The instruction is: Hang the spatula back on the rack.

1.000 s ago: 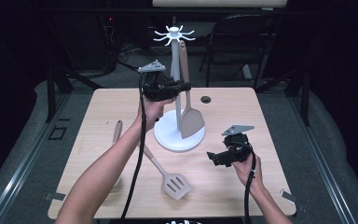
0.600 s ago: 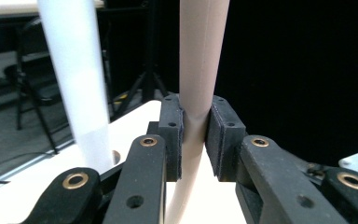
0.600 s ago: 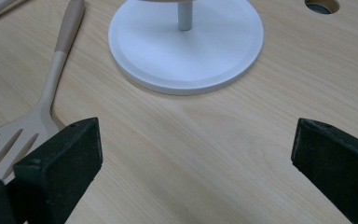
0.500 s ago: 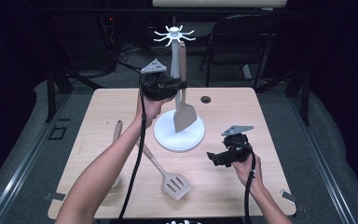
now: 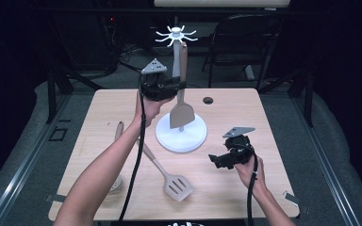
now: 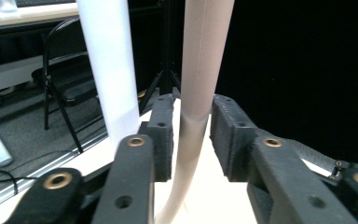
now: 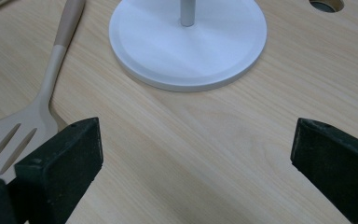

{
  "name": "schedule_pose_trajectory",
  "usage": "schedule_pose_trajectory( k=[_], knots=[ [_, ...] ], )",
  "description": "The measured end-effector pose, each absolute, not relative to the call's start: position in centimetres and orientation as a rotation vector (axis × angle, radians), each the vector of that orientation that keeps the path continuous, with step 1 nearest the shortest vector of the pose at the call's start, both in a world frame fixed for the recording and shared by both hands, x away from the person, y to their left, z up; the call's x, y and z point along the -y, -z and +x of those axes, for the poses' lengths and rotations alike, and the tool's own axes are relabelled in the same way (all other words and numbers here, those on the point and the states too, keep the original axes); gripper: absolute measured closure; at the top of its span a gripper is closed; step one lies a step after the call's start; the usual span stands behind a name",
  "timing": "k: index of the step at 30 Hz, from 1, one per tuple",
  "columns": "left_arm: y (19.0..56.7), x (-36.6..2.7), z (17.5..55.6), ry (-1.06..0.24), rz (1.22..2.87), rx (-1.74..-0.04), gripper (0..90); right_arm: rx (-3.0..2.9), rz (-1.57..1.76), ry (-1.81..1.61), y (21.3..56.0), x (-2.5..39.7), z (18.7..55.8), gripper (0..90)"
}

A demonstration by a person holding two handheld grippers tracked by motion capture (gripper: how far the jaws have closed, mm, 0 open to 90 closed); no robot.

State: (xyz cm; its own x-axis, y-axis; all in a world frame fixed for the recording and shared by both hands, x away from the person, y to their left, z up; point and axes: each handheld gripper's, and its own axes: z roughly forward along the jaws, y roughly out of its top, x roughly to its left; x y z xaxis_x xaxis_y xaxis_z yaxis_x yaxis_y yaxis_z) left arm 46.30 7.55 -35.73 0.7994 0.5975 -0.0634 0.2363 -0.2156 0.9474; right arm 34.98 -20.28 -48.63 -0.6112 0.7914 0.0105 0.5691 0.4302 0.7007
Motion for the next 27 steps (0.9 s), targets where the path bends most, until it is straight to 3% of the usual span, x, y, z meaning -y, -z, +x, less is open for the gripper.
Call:
schedule_pose_trajectory(
  k=[16, 27],
  knots=[
    [34.8, -9.7, 45.0, -0.397, 1.836, -0.678, 18.9, -2.375, 1.173, -0.963, 48.7, 20.5, 35.1, 3.2],
    [32.5, -11.2, 44.4, -0.426, 1.826, -0.681, 15.2, -2.383, 1.176, -0.948, 48.9, 20.5, 35.2, 3.4]
  ],
)
